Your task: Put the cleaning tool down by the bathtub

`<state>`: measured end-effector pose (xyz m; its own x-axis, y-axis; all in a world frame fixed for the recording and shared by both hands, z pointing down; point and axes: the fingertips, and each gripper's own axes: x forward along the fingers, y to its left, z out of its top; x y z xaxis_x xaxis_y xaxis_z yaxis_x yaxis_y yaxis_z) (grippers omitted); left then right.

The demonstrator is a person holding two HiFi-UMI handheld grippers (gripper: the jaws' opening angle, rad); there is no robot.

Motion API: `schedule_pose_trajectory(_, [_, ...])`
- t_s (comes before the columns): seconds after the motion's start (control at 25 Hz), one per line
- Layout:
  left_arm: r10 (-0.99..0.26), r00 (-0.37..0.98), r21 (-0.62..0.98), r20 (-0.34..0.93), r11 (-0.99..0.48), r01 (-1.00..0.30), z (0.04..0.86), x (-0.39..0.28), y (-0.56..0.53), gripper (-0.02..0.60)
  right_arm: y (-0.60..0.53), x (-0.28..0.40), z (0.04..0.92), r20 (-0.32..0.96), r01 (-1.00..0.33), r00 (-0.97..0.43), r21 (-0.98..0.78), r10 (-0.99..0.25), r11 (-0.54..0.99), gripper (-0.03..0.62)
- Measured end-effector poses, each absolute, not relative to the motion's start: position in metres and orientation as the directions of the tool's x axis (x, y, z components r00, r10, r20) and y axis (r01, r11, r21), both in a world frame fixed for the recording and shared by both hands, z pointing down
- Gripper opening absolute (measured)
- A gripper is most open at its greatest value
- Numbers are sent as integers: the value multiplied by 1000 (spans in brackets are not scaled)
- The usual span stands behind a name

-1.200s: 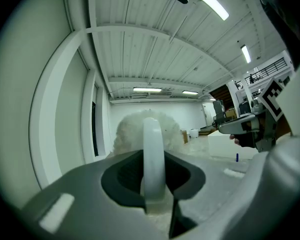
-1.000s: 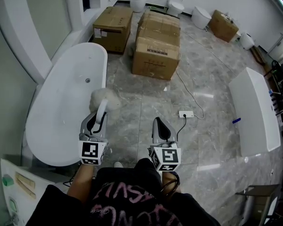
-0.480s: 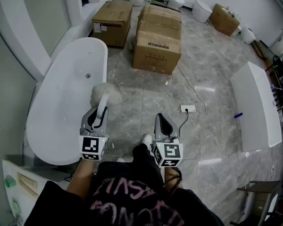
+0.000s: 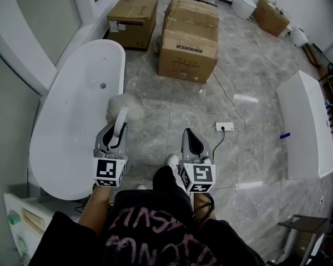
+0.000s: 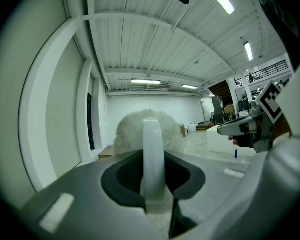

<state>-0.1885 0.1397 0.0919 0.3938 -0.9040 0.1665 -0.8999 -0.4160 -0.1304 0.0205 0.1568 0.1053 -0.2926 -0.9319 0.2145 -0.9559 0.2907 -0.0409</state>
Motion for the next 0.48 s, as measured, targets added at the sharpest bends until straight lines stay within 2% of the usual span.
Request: schedule_pose_trajectory(0.48, [-895,361,-123,260,-402,-907,125,-148,52,72,55,63,136,254,-948,-319,-109,-913,300,15])
